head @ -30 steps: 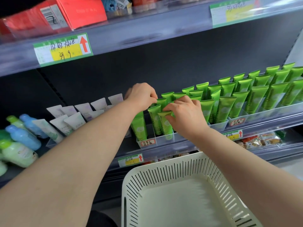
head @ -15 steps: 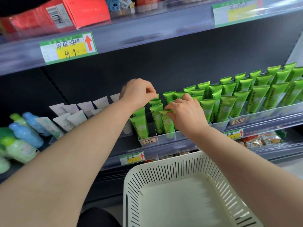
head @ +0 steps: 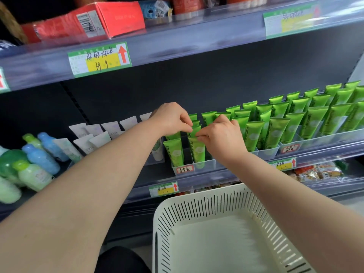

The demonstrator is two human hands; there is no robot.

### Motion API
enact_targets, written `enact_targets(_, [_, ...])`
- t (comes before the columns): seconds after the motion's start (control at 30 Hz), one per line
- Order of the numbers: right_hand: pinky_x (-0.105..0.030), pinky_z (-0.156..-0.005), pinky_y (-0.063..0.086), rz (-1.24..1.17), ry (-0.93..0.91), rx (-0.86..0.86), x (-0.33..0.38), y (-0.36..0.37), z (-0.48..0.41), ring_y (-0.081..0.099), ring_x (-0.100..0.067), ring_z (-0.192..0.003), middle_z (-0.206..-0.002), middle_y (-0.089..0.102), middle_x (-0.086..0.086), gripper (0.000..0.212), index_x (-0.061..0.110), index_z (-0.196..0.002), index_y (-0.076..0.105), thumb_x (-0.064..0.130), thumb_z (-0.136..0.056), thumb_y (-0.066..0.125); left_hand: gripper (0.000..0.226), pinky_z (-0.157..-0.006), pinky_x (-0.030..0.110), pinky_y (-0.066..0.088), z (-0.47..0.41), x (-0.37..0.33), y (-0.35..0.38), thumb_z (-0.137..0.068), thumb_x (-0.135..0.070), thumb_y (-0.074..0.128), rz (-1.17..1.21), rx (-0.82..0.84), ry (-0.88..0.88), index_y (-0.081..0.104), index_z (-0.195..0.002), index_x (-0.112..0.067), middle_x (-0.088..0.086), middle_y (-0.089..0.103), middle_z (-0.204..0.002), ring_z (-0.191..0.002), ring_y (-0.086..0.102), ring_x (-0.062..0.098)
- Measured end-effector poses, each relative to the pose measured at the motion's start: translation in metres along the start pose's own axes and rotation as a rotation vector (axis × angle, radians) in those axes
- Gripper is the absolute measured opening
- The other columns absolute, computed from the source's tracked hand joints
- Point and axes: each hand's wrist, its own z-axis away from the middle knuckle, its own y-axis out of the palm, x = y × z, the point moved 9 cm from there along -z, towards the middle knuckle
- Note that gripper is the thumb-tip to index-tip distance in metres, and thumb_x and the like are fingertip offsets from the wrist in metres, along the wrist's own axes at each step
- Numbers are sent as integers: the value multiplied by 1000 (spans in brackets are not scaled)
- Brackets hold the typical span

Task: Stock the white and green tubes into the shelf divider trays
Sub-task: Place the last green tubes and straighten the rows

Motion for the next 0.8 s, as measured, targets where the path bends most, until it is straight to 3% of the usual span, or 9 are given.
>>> enact_targets(0.17, [-37,-77,31,-44,-25,-56,-1,-14,1,47,-23,-107,-95,70,6,21,31,-102,72,41,-89,59,9,-79,29,52,3,-4,3,-79,-32,77,-31,-9,26,77,-88,-33,-26,61,-73,-82,60,2])
enact_targets(0.27, [-38,-73,35,-40,3,-164,-15,-27,6,52,-26,-98,-88,71,6,16,28,-94,74,34,-91,59,9,-80,29,52,4,-4,2,-80,-33,77,-34,-7,28,77,-89,-32,-26,61,-74,-83,60,3])
enact_targets(0.37, [-37,-71,32,-9,76,-207,-38,-36,10,52,-28,-99,-90,71,4,19,27,-102,72,24,-93,56,12,-82,32,53,4,-7,2,-79,-35,77,-16,-9,31,76,-90,-32,-22,65,-82,-87,61,5])
enact_targets(0.63, [-39,-83,36,51,165,-44,-74,-28,18,44,-26,-115,-118,64,2,34,27,-123,61,20,-90,55,11,-75,26,48,-8,-34,0,-78,-40,75,26,-107,-5,75,-88,-35,-19,70,-91,-83,61,7])
enact_targets(0.7, [-39,-84,35,87,164,-39,-79,-28,17,43,-26,-116,-119,63,3,34,28,-124,60,24,-91,56,11,-72,25,44,-12,-43,4,-79,-39,74,3,-111,-12,75,-89,-35,-18,70,-94,-77,60,9])
enact_targets(0.8, [-37,-81,34,96,156,-18,-83,-24,13,45,-25,-112,-116,63,4,25,31,-115,65,30,-92,57,13,-74,26,42,-19,-51,9,-80,-39,74,-19,-106,-24,75,-92,-33,-17,68,-95,-89,59,12])
